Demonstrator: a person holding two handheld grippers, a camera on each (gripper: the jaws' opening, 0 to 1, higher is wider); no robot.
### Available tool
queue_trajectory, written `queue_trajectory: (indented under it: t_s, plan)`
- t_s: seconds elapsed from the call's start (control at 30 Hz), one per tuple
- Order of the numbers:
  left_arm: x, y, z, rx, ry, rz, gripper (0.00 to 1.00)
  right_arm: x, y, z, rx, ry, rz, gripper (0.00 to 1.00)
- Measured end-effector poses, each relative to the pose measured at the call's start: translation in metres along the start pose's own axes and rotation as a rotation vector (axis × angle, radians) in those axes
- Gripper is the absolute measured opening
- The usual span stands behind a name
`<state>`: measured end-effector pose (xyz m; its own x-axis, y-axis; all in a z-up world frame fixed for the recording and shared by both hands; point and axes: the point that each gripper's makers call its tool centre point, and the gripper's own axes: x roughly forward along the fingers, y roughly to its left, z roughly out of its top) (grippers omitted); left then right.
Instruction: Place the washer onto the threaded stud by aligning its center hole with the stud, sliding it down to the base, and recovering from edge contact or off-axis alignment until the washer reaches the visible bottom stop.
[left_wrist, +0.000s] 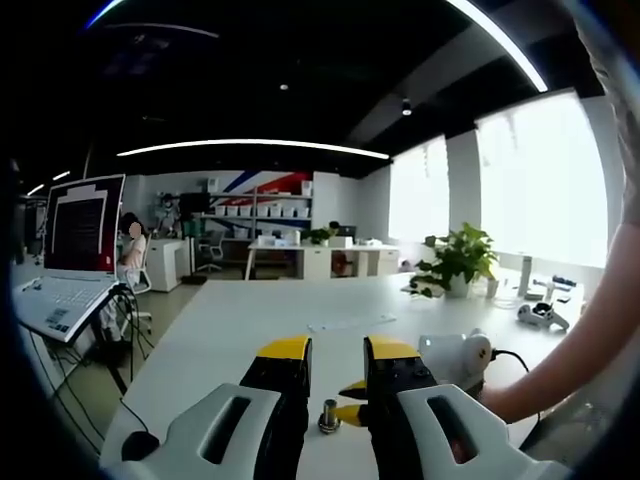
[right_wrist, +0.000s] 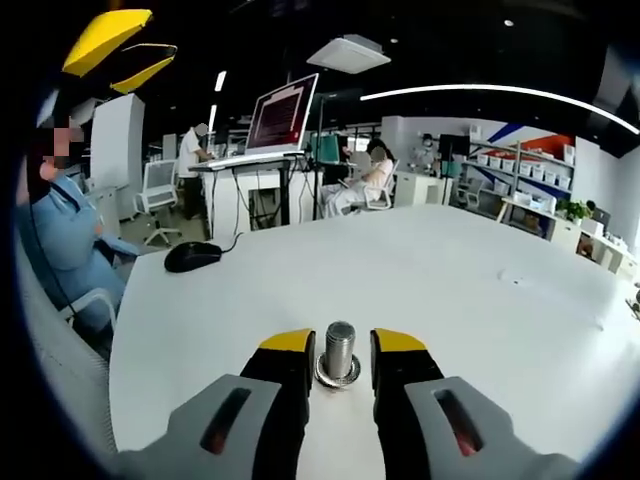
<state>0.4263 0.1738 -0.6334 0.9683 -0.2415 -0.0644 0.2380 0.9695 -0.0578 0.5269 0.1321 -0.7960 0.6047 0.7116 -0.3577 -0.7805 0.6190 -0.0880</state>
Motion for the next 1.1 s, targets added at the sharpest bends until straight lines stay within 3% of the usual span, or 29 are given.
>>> queue_trajectory:
  t_s: [0.3,0.73,1.1]
  plan:
    - [0.001,-0.007,-0.003,0.020,0.012,-0.024,0.19,-0.044,-0.021,0.012,0.022,-0.004,-0.050,0.27]
    - [0.001,-0.018,0.000,0.039,0.008,-0.063,0.19,-0.143,-0.061,0.034,0.036,-0.023,-0.177,0.28]
    - [0.002,-0.027,0.000,0.048,0.006,-0.101,0.19,-0.216,-0.091,0.029,0.076,-0.025,-0.301,0.29]
